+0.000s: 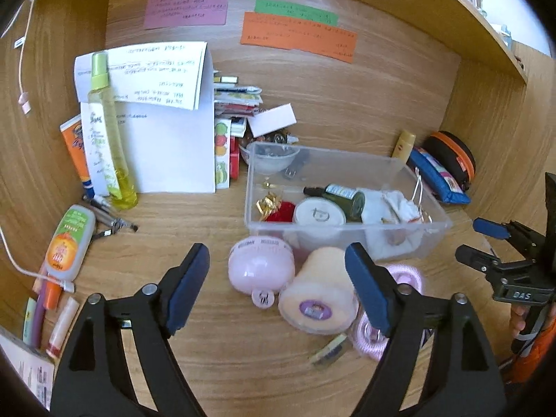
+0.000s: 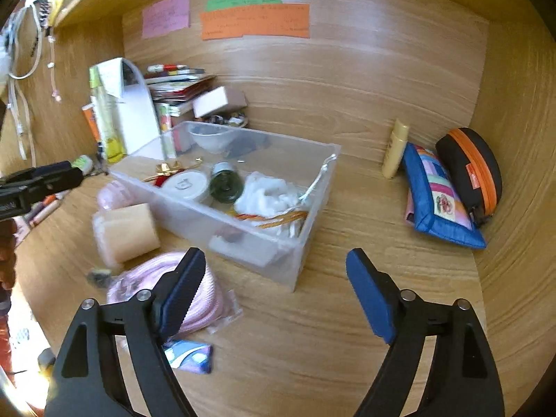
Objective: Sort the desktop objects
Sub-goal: 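Withdraw both tools toward the green block and blue Max blade pack, then grasp the green block with the left tool while right grasps the Max pack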
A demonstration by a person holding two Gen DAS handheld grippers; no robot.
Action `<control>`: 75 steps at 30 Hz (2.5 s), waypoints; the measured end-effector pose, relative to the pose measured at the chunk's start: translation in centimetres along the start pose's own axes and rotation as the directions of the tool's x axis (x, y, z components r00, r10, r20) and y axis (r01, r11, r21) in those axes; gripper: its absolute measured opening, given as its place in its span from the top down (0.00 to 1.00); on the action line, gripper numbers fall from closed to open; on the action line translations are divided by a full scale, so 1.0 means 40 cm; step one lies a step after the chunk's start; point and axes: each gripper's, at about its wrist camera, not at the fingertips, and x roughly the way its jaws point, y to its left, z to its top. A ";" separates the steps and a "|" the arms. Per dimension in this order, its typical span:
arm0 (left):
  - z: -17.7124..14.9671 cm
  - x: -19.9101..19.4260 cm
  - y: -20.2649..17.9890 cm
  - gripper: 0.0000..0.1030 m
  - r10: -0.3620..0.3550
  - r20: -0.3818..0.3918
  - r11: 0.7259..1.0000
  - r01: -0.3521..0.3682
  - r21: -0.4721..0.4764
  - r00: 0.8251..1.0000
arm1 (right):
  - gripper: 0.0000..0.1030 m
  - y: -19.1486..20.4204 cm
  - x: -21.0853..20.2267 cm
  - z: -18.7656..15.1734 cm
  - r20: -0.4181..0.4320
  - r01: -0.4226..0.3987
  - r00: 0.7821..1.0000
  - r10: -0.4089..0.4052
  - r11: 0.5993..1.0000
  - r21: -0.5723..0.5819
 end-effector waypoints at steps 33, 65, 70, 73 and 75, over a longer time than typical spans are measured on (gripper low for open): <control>-0.208 0.061 -0.077 0.26 0.035 -0.201 0.999 -0.035 0.004 0.979 | 0.29 0.143 0.043 -0.205 -0.172 -0.127 0.979 0.112 0.989 -0.080; -0.204 0.053 -0.094 0.66 0.138 -0.187 0.988 -0.149 -0.047 0.973 | 0.57 0.033 0.029 -0.198 -0.105 -0.175 0.978 0.178 0.984 0.045; -0.191 0.032 -0.096 0.66 0.156 -0.150 0.986 -0.163 -0.034 0.976 | 0.57 0.016 0.005 -0.181 -0.081 -0.149 0.985 0.152 0.988 0.044; -0.178 0.017 -0.101 0.66 0.157 -0.122 0.987 -0.161 -0.023 0.980 | 0.57 0.008 -0.011 -0.162 -0.060 -0.132 0.989 0.134 0.990 0.040; -0.164 0.006 -0.104 0.66 0.151 -0.101 0.988 -0.154 -0.020 0.983 | 0.57 0.005 -0.019 -0.148 -0.046 -0.124 0.991 0.126 0.992 0.036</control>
